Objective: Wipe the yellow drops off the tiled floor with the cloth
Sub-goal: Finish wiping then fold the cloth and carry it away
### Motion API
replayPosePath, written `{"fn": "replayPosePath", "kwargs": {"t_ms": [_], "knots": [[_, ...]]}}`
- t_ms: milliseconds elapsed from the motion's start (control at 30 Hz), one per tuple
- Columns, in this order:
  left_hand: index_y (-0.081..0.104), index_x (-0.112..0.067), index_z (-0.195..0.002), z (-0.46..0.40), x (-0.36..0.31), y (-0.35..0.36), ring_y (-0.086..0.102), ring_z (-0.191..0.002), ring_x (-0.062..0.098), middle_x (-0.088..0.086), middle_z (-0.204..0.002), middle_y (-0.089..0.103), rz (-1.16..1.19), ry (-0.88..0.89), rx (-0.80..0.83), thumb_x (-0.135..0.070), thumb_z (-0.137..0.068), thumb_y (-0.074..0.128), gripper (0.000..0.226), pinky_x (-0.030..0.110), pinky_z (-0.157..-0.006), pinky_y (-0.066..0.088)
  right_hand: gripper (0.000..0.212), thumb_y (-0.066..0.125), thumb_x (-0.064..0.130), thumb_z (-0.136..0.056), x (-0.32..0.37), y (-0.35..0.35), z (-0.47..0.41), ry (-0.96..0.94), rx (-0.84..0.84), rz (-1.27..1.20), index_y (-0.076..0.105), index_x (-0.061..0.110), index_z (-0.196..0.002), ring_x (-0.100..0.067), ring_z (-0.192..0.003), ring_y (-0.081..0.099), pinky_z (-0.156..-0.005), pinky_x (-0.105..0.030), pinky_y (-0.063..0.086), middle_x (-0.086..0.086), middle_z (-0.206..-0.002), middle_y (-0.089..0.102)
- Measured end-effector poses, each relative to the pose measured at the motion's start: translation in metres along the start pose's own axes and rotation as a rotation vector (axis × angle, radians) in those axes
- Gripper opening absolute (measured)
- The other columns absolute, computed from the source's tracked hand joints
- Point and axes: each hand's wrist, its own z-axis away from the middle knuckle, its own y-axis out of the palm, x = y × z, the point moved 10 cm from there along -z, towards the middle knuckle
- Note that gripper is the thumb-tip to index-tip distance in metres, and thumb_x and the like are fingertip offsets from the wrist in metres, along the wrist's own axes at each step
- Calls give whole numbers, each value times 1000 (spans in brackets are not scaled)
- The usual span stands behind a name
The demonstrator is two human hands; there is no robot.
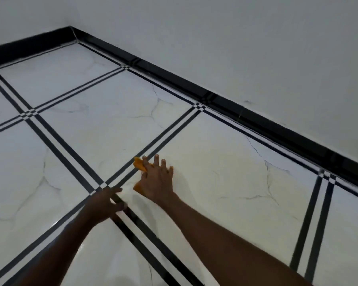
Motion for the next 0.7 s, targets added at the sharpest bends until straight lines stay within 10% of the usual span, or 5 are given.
{"fn": "replayPosePath", "kwargs": {"t_ms": [267, 467, 700], "knots": [[68, -8, -115, 27, -80, -165, 72, -98, 37, 18, -107, 74, 1093, -66, -24, -49, -100, 48, 48, 52, -94, 55, 51, 41, 25, -108, 158, -140, -3, -145, 72, -441, 34, 28, -159, -29, -143, 46, -119, -46, 35, -7, -155, 51], [72, -16, -115, 113, -129, -328, 73, -98, 31, 9, -113, 73, 1296, 5, -103, -71, -80, 60, 67, 44, -81, 59, 37, 49, 21, -99, 283, -275, 38, -283, 9, -361, 61, 27, -133, -20, -100, 70, -90, -43, 60, -1, -113, 73], [70, -10, -117, 241, -212, -544, 72, -100, 33, 13, -112, 74, 1284, 134, -104, -53, -93, 55, 51, 45, -88, 56, 21, 52, 12, -91, 442, -479, 108, -413, -83, -188, 66, 15, -106, -15, -76, 62, -61, -18, 41, -2, -88, 70]]}}
